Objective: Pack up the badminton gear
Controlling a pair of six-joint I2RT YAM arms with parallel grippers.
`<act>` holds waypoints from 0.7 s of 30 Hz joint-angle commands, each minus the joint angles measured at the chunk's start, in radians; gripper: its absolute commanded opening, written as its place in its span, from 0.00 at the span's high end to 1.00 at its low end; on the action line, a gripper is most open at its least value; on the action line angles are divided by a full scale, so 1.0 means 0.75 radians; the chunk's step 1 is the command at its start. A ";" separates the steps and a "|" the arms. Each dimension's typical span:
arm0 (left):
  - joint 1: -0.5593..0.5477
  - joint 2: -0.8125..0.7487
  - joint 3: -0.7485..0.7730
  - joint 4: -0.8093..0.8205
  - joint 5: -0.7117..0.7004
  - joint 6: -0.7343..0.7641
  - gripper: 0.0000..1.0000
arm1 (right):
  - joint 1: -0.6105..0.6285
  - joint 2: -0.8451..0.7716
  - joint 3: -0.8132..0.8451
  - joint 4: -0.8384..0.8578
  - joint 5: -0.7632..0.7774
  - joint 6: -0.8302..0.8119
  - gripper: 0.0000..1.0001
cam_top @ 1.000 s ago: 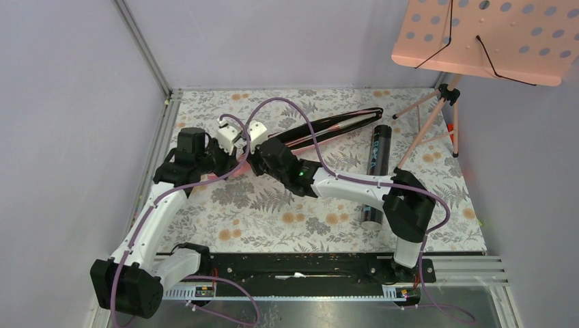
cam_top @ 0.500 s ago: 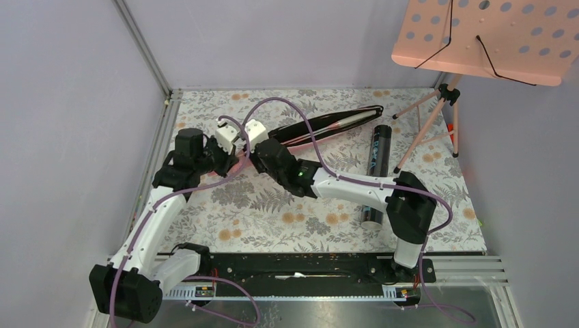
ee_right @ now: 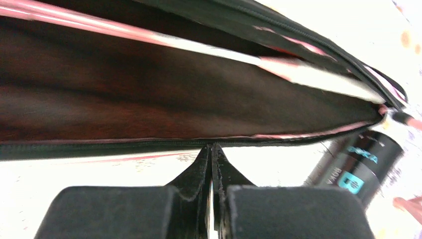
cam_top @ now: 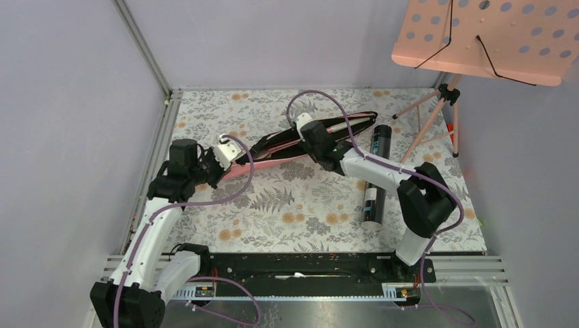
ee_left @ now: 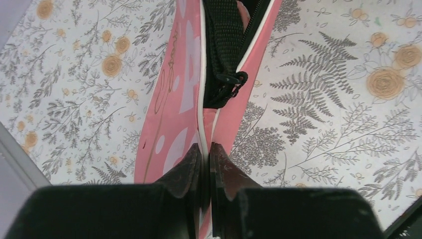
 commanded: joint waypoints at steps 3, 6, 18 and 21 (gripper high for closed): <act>0.007 0.016 0.185 -0.088 0.255 -0.127 1.00 | 0.101 -0.219 -0.122 0.285 -0.439 -0.058 0.75; 0.007 0.031 0.215 -0.142 0.348 -0.118 1.00 | 0.152 -0.236 -0.139 0.440 -0.538 0.023 0.59; 0.004 0.060 0.207 -0.115 0.483 -0.158 1.00 | 0.226 -0.124 -0.037 0.611 -0.901 0.488 0.43; -0.006 0.068 0.196 -0.091 0.472 -0.174 1.00 | 0.231 -0.114 -0.044 0.667 -0.996 0.588 0.42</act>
